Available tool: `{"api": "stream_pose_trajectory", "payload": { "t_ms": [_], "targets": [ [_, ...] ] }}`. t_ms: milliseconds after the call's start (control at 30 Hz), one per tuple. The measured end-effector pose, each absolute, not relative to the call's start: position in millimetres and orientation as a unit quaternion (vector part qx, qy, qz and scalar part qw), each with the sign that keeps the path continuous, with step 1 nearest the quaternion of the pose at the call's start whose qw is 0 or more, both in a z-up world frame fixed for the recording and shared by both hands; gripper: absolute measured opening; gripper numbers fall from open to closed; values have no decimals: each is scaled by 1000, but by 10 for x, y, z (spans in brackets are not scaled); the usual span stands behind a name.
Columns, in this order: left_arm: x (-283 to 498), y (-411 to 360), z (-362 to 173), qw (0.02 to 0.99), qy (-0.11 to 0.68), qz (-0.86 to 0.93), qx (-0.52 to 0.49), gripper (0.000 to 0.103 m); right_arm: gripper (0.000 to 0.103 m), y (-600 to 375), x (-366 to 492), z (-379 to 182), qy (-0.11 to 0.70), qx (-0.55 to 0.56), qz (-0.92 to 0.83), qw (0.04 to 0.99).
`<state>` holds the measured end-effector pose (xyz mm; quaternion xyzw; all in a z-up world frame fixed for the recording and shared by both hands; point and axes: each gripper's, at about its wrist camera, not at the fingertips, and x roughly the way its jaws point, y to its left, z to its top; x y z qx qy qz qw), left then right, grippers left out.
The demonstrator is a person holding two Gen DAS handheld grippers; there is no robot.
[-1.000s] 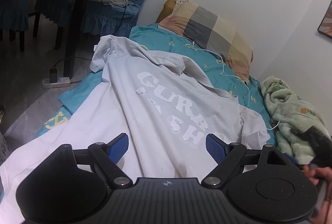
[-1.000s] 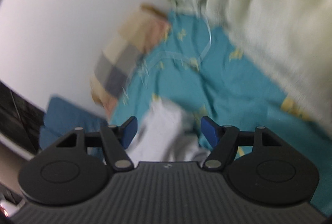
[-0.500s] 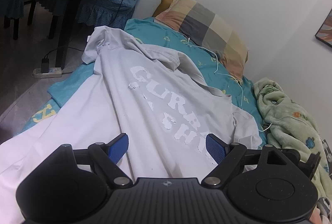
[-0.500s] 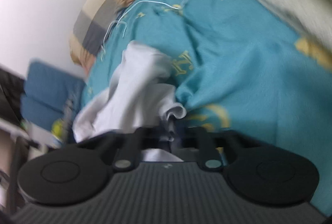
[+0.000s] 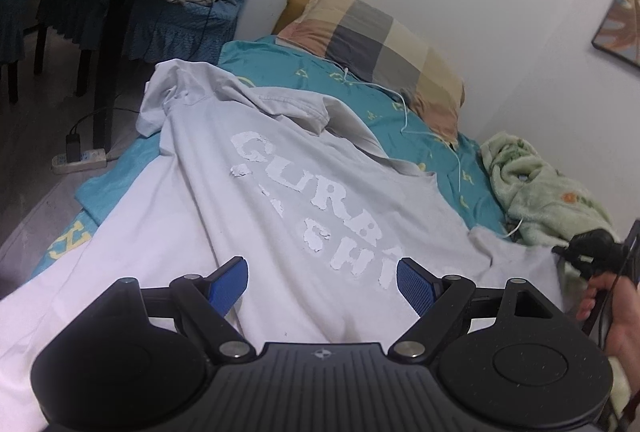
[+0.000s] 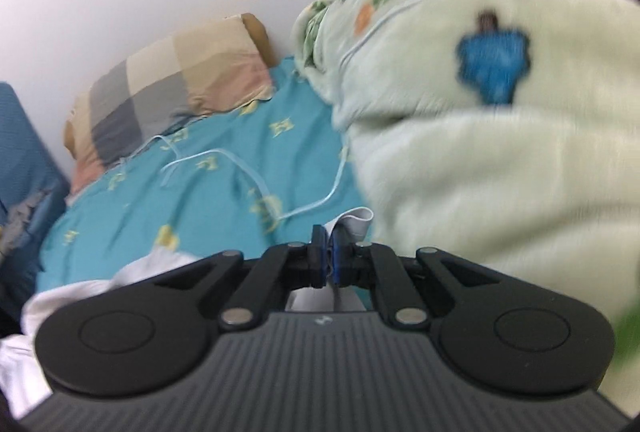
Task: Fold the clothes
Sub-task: 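Release the T-shirt edge from the right gripper and smooth the shirt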
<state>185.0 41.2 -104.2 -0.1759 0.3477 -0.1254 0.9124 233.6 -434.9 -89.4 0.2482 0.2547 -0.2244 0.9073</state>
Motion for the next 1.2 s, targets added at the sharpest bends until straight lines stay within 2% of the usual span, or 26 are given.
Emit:
{"api": "stream_pose_trajectory", "payload": {
  "t_ms": [267, 567, 600, 633, 667, 733, 1000, 1100, 1200],
  "targets": [
    [1967, 114, -1198, 916, 356, -157, -100, 84, 8, -4631, 2365, -1041, 267, 269, -189, 906],
    [1844, 105, -1136, 918, 348, -173, -82, 83, 12, -4340, 1962, -748, 246, 343, -151, 894],
    [1822, 120, -1117, 918, 346, -172, -84, 83, 16, -4292, 1912, -711, 249, 350, -153, 890],
    [1800, 135, -1098, 919, 344, -172, -86, 83, 31, -4243, 1852, -682, 251, 361, -155, 885],
    [1778, 150, -1081, 920, 343, -171, -87, 83, 51, -4199, 1780, -680, 251, 375, -150, 879],
    [1743, 186, -1050, 921, 340, -167, -90, 84, 63, -4113, 1634, -682, 253, 405, -142, 867],
    [1772, 370, -1019, 914, 359, -136, -130, 84, 63, -4012, 1223, -1249, 352, 518, -154, 765],
    [1753, 351, -1004, 916, 358, -137, -120, 84, 62, -3985, 1314, -1345, 369, 504, -168, 762],
    [1797, 302, -955, 921, 352, -141, -91, 84, 63, -3845, 1563, -1226, 375, 440, -135, 805]
  ]
}}
